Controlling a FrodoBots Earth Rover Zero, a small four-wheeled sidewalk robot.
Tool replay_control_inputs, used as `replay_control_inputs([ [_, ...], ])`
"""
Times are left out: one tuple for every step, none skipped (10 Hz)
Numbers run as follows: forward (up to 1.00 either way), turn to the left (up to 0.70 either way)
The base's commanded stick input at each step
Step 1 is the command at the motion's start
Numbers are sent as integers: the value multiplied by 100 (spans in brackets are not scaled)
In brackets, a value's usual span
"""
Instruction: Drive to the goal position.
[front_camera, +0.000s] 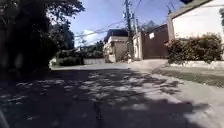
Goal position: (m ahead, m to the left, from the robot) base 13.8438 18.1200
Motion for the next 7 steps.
replay_control_inputs([
  [100,8],
  [100,8],
  [100,8],
  [100,8],
  [100,8],
  [100,8],
  [100,8],
])
